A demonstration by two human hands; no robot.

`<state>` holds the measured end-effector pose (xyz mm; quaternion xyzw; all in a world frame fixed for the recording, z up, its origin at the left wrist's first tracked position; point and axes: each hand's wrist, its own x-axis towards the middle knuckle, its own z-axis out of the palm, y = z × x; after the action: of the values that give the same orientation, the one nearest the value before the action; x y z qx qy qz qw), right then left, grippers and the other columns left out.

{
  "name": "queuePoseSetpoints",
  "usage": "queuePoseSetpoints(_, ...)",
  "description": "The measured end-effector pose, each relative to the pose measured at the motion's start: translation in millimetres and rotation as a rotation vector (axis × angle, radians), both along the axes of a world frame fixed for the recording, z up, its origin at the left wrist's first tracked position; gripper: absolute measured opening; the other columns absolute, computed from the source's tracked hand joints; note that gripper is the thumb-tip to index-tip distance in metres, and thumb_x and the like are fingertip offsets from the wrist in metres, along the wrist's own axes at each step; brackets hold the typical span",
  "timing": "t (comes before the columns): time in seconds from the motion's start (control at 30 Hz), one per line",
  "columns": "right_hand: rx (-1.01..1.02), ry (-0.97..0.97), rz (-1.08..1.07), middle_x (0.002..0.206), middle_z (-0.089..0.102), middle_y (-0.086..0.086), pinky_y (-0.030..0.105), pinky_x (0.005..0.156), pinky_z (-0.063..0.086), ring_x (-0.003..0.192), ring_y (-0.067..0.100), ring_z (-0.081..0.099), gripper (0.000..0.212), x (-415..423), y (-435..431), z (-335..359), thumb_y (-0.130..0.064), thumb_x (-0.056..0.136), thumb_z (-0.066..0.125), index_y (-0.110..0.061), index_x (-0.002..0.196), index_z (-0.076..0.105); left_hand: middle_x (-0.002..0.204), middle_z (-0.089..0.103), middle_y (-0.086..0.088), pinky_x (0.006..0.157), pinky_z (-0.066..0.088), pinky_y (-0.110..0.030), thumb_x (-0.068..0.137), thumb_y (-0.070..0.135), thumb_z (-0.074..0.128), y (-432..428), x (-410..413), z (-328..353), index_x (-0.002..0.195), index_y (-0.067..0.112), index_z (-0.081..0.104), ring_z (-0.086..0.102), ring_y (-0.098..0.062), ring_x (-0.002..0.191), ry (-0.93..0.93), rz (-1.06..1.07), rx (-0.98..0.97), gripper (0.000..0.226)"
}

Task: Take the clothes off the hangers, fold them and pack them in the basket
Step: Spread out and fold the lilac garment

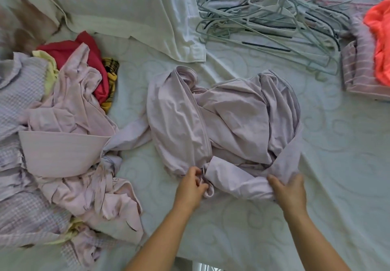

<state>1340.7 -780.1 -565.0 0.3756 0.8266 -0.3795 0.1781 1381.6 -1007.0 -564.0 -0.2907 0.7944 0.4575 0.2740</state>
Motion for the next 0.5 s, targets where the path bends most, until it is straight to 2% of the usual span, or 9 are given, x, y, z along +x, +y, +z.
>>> queuePoseSetpoints(0.03, -0.020, 0.023, 0.004, 0.094, 0.055, 0.021, 0.043, 0.077, 0.043, 0.095, 0.041, 0.055, 0.037, 2.6, 3.3, -0.6, -0.022, 0.080, 0.068, 0.002, 0.097, 0.045, 0.075, 0.053, 0.005, 0.070, 0.041, -0.029, 0.083, 0.009, 0.061, 2.7, 2.0, 1.2, 0.087, 0.024, 0.047, 0.052, -0.019, 0.075, -0.008, -0.005, -0.020, 0.021)
queuePoseSetpoints(0.1, -0.030, 0.151, -0.030, 0.088, 0.056, 0.022, 0.042, 0.072, 0.042, 0.087, 0.041, 0.056, 0.046, -2.7, 18.8, 2.6, -0.039, 0.076, 0.058, 0.002, 0.093, 0.048, 0.075, 0.056, 0.003, 0.066, 0.039, -0.027, 0.086, 0.012, 0.060, 0.1, 3.5, 1.0, 0.074, 0.025, 0.047, 0.054, -0.021, 0.075, -0.044, -0.015, -0.035, 0.022)
queuePoseSetpoints(0.2, 0.157, 0.396, -0.066, 0.113, 0.054, 0.027, 0.043, 0.089, 0.039, 0.108, 0.041, 0.050, 0.061, -20.9, 43.1, 16.5, -0.044, 0.074, 0.049, 0.001, 0.114, 0.052, 0.078, 0.063, -0.007, 0.066, 0.043, -0.028, 0.081, 0.007, 0.058, -7.8, 5.7, 1.0, 0.071, 0.020, 0.053, 0.059, -0.025, 0.081, -0.176, -0.379, -0.018, 0.017)
queuePoseSetpoints(0.27, 0.254, 0.560, 0.246, 0.123, 0.052, 0.023, 0.041, 0.104, 0.028, 0.119, 0.034, 0.041, 0.061, -28.5, 37.4, 24.1, -0.040, 0.075, 0.057, -0.002, 0.122, 0.051, 0.068, 0.053, 0.002, 0.062, 0.041, -0.025, 0.076, 0.004, 0.055, -1.1, 9.4, 6.6, 0.062, 0.023, 0.046, 0.056, -0.020, 0.074, -0.183, -0.584, 0.082, 0.026)
queuePoseSetpoints(0.3, 0.201, 0.584, 0.469, 0.123, 0.054, 0.016, 0.035, 0.105, 0.027, 0.118, 0.027, 0.040, 0.059, -25.4, 23.8, 25.0, -0.035, 0.071, 0.066, -0.008, 0.121, 0.052, 0.065, 0.048, 0.007, 0.058, 0.040, -0.022, 0.076, 0.004, 0.054, 5.4, 10.6, 10.7, 0.060, 0.024, 0.043, 0.052, -0.013, 0.066, -0.168, -0.611, 0.124, 0.029)
queuePoseSetpoints(0.33, 0.139, 0.532, 0.712, 0.123, 0.055, 0.009, 0.032, 0.103, 0.031, 0.116, 0.021, 0.040, 0.061, -19.9, 9.5, 23.3, -0.030, 0.064, 0.076, -0.016, 0.119, 0.054, 0.062, 0.046, 0.011, 0.054, 0.039, -0.018, 0.077, 0.004, 0.054, 12.1, 11.3, 14.4, 0.059, 0.025, 0.042, 0.048, -0.005, 0.058, -0.152, -0.603, 0.149, 0.030)
queuePoseSetpoints(0.4, 0.194, 0.462, 1.084, 0.114, 0.061, 0.005, 0.036, 0.091, 0.037, 0.107, 0.023, 0.047, 0.061, -5.7, -11.3, 6.5, -0.019, 0.053, 0.084, -0.021, 0.109, 0.060, 0.061, 0.048, 0.013, 0.056, 0.039, -0.017, 0.080, 0.004, 0.055, 19.1, 8.3, 13.8, 0.064, 0.023, 0.049, 0.045, 0.002, 0.054, -0.064, -0.471, 0.132, 0.026)
queuePoseSetpoints(0.43, 0.235, 0.478, 1.161, 0.100, 0.064, 0.003, 0.034, 0.081, 0.037, 0.095, 0.026, 0.054, 0.047, -5.6, -13.6, -0.6, -0.014, 0.056, 0.080, -0.020, 0.099, 0.063, 0.065, 0.050, 0.013, 0.062, 0.041, -0.021, 0.082, 0.004, 0.056, 18.9, 5.2, 10.3, 0.070, 0.019, 0.054, 0.047, 0.002, 0.058, -0.007, -0.328, 0.096, 0.020)
queuePoseSetpoints(0.5, 0.179, 0.453, 1.014, 0.075, 0.063, -0.001, 0.029, 0.065, 0.033, 0.072, 0.023, 0.060, 0.014, -21.2, -11.1, 1.5, -0.007, 0.070, 0.069, -0.016, 0.080, 0.065, 0.072, 0.057, 0.005, 0.068, 0.043, -0.025, 0.088, 0.005, 0.055, 15.0, -6.2, 3.0, 0.079, 0.013, 0.059, 0.054, -0.011, 0.069, 0.021, 0.122, 0.118, 0.013)
